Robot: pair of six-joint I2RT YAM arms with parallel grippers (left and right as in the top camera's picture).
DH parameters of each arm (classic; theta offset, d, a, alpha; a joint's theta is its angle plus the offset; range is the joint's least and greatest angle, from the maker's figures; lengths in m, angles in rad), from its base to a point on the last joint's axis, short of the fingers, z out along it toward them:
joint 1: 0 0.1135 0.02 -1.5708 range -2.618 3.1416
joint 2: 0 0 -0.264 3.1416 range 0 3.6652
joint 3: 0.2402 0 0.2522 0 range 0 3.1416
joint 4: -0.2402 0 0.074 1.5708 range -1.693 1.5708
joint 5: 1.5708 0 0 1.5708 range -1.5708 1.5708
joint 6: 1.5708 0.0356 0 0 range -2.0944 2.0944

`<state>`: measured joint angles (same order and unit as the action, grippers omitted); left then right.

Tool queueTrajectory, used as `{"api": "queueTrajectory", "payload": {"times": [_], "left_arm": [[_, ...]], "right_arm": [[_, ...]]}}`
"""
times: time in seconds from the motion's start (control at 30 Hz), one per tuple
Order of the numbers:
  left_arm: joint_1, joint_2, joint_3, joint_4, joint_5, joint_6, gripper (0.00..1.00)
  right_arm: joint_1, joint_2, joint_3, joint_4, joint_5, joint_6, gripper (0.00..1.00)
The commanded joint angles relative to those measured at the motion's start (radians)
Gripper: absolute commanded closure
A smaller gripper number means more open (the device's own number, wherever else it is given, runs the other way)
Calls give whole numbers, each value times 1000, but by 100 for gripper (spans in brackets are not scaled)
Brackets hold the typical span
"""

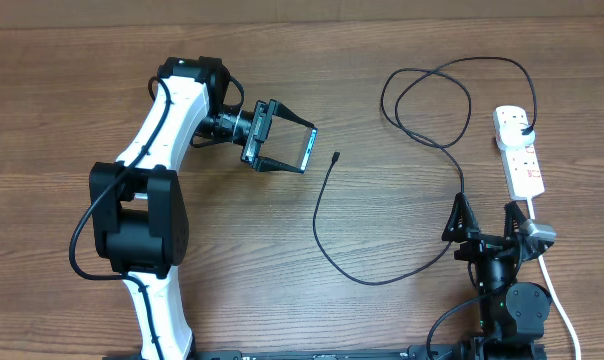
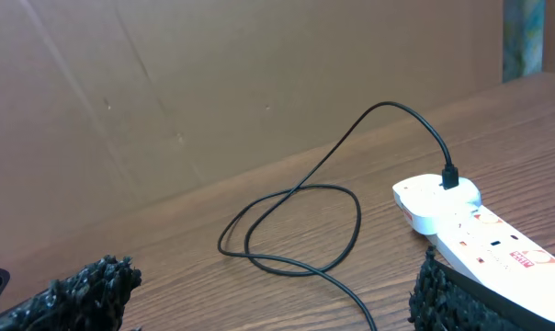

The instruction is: Plug charger to phone and switch on socket

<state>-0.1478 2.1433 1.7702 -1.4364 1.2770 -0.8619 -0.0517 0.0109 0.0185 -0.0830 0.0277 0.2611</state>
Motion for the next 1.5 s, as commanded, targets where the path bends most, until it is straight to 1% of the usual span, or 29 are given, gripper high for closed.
{"api": "queueTrajectory", "payload": {"times": [0.0, 0.6, 0.73, 0.9, 1.1, 1.3, 1.47], "left_arm": [[3, 2, 34, -3, 58, -7, 73], [3, 2, 34, -3, 50, -17, 74], [3, 2, 34, -4, 50, -14, 77], [3, 2, 34, -3, 44, -14, 77], [3, 2, 34, -3, -2, -14, 76], [3, 2, 34, -3, -9, -14, 76], [3, 2, 34, -2, -58, -29, 76]], "right_arm": [[6, -8, -11, 3, 8, -1, 0], [6, -8, -11, 3, 8, -1, 0], [6, -8, -11, 3, 8, -1, 0], [6, -8, -11, 3, 8, -1, 0], [6, -8, -11, 3, 8, -1, 0], [6, -8, -11, 3, 8, -1, 0], [6, -8, -11, 3, 8, -1, 0]]}}
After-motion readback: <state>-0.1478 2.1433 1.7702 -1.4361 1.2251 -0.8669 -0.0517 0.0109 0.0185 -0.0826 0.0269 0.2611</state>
